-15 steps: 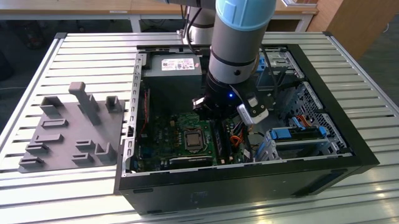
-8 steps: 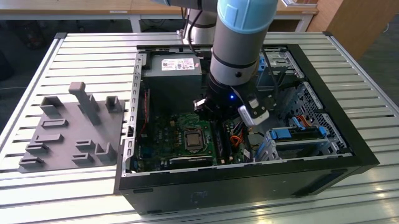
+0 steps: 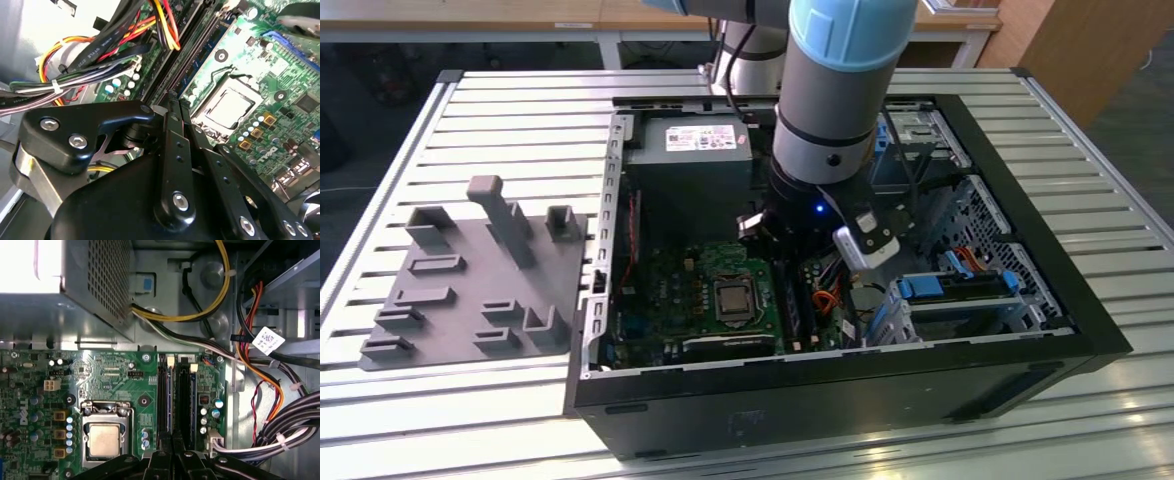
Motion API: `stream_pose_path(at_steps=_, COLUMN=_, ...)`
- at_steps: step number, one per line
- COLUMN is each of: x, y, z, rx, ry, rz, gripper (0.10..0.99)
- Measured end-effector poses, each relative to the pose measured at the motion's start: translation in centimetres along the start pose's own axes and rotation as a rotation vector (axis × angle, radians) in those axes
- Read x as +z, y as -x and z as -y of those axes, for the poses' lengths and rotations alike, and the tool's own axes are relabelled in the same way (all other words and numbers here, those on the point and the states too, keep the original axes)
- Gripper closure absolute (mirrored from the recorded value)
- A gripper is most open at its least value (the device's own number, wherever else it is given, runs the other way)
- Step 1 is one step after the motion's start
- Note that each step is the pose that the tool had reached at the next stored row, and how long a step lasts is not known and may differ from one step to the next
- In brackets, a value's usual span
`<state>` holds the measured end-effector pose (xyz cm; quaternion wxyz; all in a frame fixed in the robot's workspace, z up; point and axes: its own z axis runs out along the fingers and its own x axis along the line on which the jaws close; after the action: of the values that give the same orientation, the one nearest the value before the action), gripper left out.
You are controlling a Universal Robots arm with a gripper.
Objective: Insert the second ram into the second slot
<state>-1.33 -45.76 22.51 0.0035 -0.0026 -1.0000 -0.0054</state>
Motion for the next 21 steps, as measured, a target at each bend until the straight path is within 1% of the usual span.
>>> stream_pose_path(at_steps=1, x=0.00, y=0.00, z=0.00, rx=0.000, ry=-0.003, rz=0.0000, gripper=0.961)
stream_pose_path(at_steps=3, x=0.01, y=0.00, z=0.01, rx=0.000, ry=-0.005, rz=-0.0002, gripper=0.961)
stream_pose_path(at_steps=14, x=0.25, y=0.00, z=0.01, rx=0.000, ry=-0.004, rz=-0.0003, gripper=0.961)
stream_pose_path(at_steps=21, x=0.23, y=0.00, z=0.01, rx=0.005, ry=-0.004, rz=-0.0003, gripper=0.961)
